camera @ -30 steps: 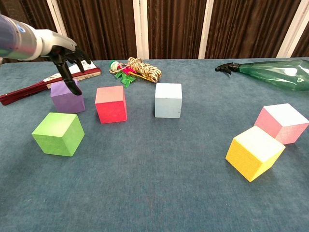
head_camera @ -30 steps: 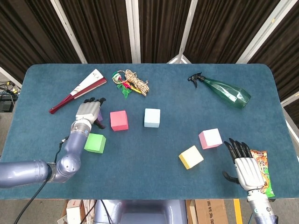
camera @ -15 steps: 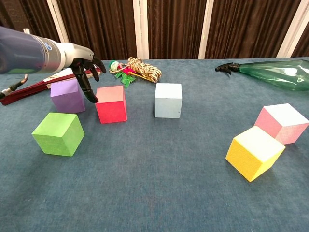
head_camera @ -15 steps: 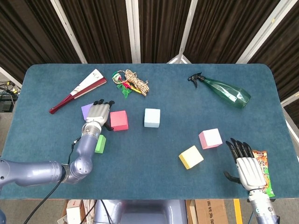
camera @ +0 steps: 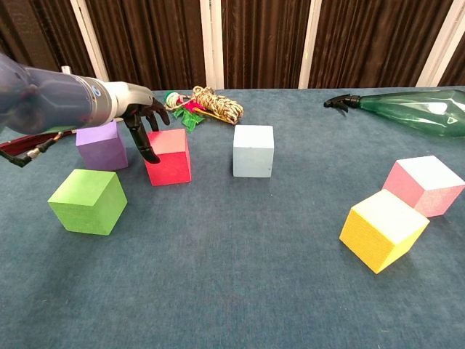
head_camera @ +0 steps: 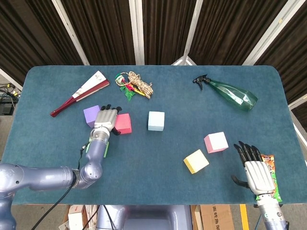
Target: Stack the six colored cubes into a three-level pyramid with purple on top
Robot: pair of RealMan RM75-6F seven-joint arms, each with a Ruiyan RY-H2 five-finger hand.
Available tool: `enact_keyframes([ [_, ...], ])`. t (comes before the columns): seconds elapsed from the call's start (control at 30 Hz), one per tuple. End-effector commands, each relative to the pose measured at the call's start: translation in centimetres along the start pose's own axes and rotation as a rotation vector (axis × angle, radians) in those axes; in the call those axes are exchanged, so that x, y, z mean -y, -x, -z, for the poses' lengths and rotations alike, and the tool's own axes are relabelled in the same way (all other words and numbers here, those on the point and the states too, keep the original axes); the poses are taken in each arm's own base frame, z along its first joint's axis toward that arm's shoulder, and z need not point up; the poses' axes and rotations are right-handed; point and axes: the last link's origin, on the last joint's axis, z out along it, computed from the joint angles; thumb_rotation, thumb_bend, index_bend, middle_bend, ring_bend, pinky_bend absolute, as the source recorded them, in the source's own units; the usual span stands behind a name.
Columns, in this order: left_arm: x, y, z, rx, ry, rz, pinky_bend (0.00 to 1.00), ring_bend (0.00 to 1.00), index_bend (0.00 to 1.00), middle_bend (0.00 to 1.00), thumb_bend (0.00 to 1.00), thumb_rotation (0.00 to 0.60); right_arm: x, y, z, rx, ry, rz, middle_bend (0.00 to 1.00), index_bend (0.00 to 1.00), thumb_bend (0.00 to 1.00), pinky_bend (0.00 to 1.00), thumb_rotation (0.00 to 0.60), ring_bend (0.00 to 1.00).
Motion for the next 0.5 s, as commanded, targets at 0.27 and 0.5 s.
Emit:
enact_keyframes([
  [0.27, -0.89, 0.67, -0.45, 0.008, -0.003, -0.008, 0.0, 0.0, 0.2, 0.23, 0.27, 0.6, -0.26, -0.12, -0.14, -0.005, 0.006, -0.009, 0.03, 0.06, 0.25, 0.05, 0.6, 0.02],
  [0.5, -0.96, 0.45, -0.59, -0.016, -0.018, -0.016, 0.0, 0.0, 0.24, 0.26, 0.28, 0.6, -0.43, -0.15, -0.24, -0.002, 0.009, -0.017, 0.03, 0.06, 0.25, 0.05, 0.6, 0.02],
])
